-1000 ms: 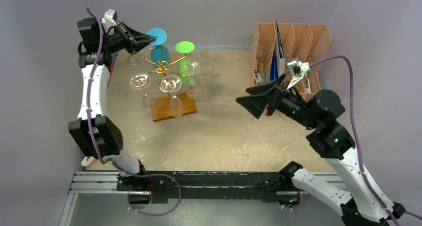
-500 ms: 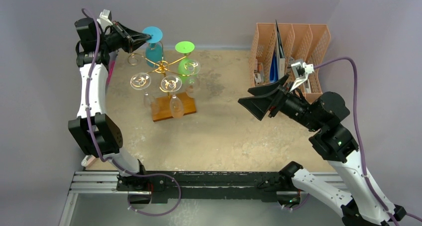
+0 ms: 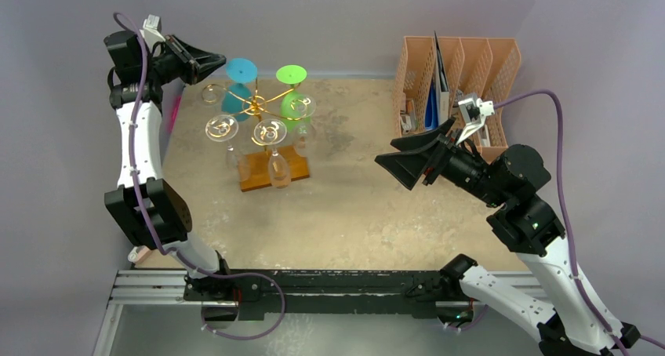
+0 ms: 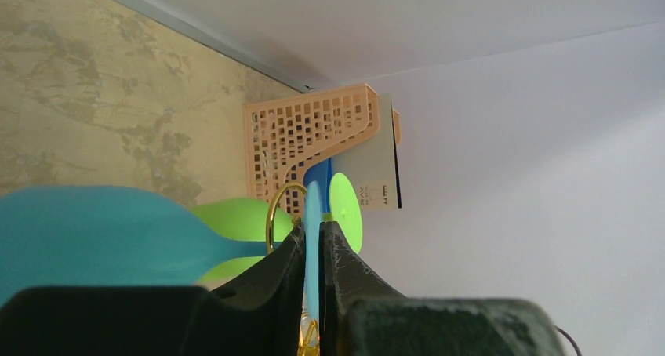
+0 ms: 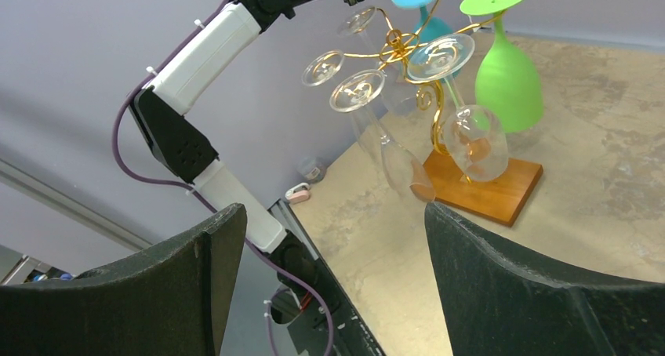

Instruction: Place the wine glass upside down on the wine glass rack

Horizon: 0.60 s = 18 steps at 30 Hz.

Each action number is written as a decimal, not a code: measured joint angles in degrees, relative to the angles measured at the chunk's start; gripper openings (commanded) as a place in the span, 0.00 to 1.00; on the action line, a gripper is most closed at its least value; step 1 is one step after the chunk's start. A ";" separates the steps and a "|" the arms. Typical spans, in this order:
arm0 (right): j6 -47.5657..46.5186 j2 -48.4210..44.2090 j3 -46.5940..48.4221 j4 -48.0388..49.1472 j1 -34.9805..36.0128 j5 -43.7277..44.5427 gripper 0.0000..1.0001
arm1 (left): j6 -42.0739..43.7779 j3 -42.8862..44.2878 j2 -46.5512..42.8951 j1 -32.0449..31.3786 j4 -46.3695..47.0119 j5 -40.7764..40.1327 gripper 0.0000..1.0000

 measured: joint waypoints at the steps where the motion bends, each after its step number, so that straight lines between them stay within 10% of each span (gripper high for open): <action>1: 0.00 0.00 0.00 0.00 0.00 0.00 0.85 | 0.55 0.00 0.00 0.07 -0.31 -0.04 0.12; 18: -0.44 -0.02 0.00 0.00 0.00 0.31 0.85 | 9.68 2.82 0.00 1.51 -9.66 -4.57 0.32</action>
